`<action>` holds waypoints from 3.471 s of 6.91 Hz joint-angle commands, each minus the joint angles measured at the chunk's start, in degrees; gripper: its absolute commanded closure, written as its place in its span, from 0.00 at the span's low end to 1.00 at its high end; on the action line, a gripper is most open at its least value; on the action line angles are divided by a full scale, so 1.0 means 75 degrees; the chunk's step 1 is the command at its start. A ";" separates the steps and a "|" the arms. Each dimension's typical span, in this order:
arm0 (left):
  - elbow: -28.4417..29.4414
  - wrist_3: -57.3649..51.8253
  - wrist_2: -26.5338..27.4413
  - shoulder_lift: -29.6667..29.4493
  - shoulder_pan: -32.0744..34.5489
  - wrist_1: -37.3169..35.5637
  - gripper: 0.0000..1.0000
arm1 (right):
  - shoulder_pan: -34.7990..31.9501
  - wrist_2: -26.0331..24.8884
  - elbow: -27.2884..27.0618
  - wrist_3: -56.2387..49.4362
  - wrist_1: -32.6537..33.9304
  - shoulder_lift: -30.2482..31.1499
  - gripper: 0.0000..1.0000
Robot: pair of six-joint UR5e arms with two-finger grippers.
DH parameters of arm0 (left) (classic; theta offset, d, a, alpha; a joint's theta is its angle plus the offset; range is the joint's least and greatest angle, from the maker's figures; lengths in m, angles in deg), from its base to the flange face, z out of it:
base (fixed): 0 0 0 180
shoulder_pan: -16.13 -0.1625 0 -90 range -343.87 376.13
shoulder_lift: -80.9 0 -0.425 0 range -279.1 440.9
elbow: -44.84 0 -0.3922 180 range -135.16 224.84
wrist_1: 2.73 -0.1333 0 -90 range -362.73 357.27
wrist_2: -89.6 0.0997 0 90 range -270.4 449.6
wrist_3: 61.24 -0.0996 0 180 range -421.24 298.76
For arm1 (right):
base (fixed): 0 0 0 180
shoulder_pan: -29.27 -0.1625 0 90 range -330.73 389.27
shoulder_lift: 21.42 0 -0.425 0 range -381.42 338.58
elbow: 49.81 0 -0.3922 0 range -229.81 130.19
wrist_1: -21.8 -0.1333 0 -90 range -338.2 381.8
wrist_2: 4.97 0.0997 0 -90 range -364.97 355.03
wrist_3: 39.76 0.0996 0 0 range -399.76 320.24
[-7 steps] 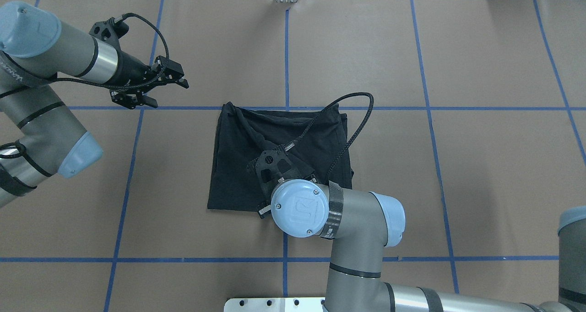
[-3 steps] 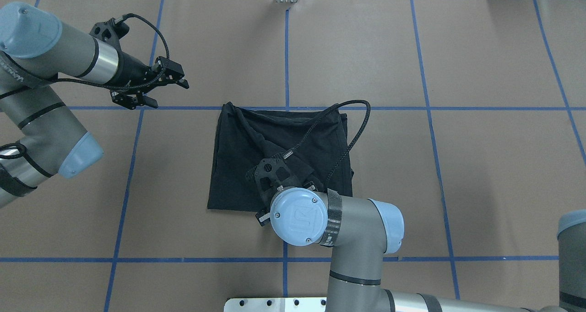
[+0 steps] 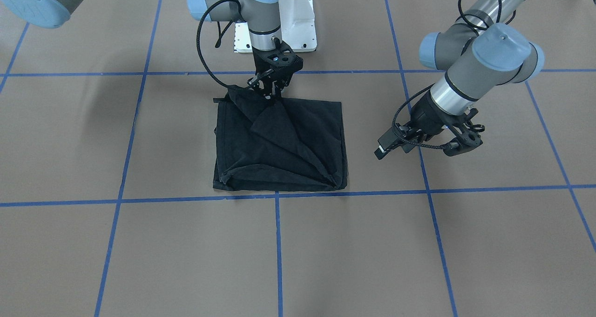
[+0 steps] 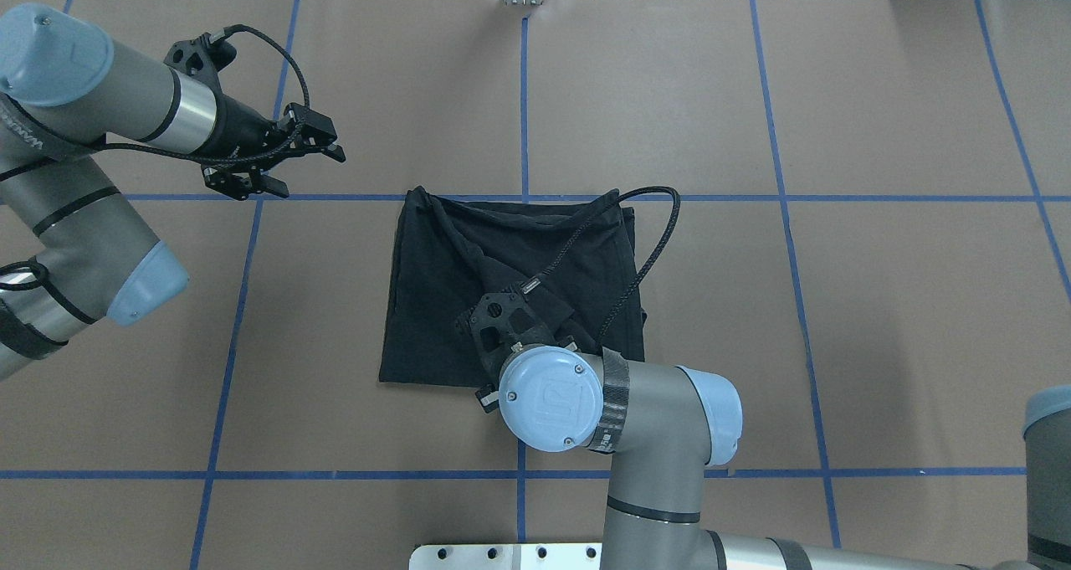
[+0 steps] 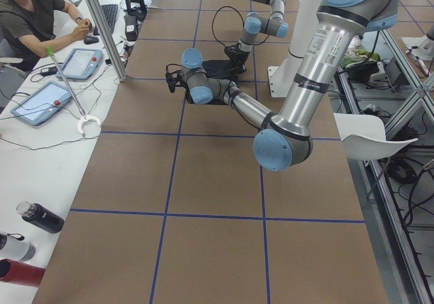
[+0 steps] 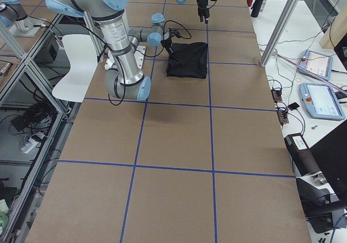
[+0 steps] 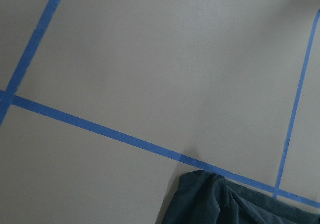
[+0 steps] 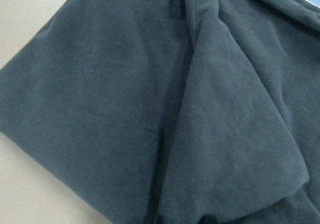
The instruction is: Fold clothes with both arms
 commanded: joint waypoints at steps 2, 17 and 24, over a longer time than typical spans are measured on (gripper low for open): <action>-0.0012 -0.0006 -0.0012 0.0000 0.0012 -0.0012 0.01 | -0.0011 0.0012 -0.0089 0.0000 -0.0012 0.0113 1.00; -0.0059 0.0029 0.0000 -0.0117 -0.0012 -0.0012 0.01 | -0.2482 0.0644 0.0227 -0.0505 0.0152 0.0453 0.01; -0.0117 -0.1077 -0.0023 -0.0012 0.0326 -0.0314 0.01 | -0.3781 0.2892 -0.0788 -0.0539 0.1667 0.0171 0.00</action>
